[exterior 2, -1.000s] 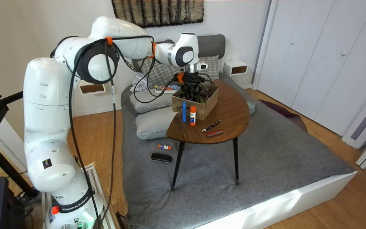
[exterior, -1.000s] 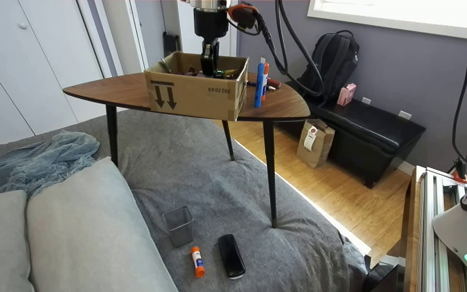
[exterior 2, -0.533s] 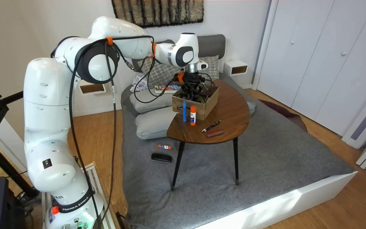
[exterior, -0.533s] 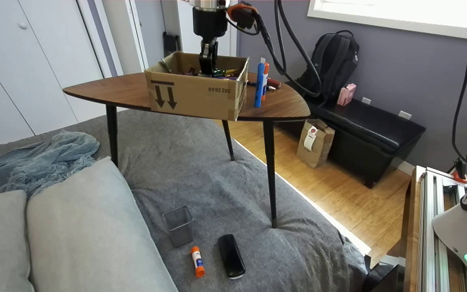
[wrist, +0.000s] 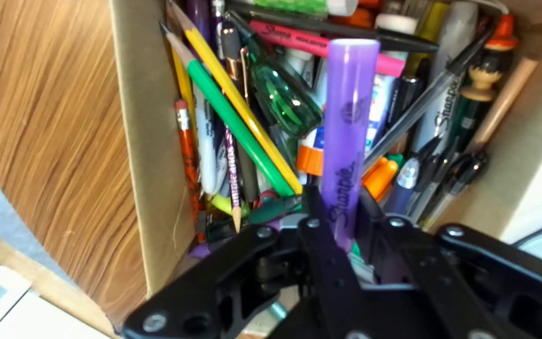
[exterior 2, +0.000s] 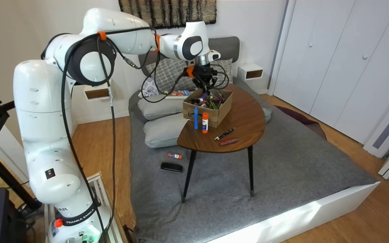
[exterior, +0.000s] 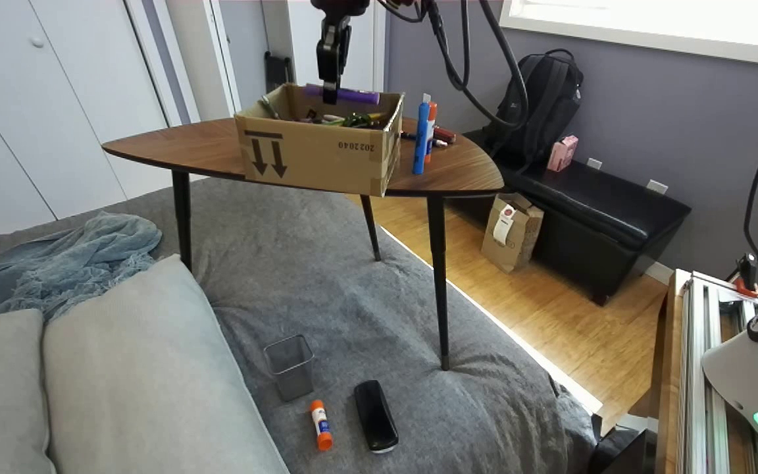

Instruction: Remove a purple marker from the cardboard box and place it vertically of the table

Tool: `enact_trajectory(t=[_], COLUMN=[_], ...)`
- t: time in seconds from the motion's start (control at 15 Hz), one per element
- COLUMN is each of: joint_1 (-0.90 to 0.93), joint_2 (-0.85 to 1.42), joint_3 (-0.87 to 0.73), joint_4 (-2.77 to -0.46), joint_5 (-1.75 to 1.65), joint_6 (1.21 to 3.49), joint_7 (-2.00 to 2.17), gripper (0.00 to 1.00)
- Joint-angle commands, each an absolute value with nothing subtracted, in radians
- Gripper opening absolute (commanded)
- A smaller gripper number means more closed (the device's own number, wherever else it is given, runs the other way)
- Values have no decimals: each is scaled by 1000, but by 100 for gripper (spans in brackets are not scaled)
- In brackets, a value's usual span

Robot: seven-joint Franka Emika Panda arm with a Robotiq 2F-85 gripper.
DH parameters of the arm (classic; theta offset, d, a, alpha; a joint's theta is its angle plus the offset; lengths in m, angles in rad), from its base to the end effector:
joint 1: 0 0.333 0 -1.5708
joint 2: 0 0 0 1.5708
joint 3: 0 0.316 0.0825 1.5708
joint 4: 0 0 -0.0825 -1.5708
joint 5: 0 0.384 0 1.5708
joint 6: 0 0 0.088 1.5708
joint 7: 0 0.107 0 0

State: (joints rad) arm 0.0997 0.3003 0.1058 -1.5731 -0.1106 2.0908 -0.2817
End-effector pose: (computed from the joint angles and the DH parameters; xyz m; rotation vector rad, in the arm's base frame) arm 0.6608 0.1240 0.4904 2.9408 0.7878 0.3308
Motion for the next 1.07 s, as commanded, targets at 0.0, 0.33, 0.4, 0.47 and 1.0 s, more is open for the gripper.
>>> enact_trajectory(t=[0.0, 0.33, 0.4, 0.47, 1.0], joint_1=[103, 93, 89, 83, -104], joint_2=[170, -57, -105, -155, -489], joint_3=[96, 84, 79, 76, 98], joint_4=[-1689, -1906, -1949, -1994, -2337], joint_5=[-132, -167, -185, -210, -459], joint_6=[2157, 2290, 2315, 2336, 2497], joint_7=[-209, -121, -95, -64, 281], gripper=[5, 5, 5, 5, 5])
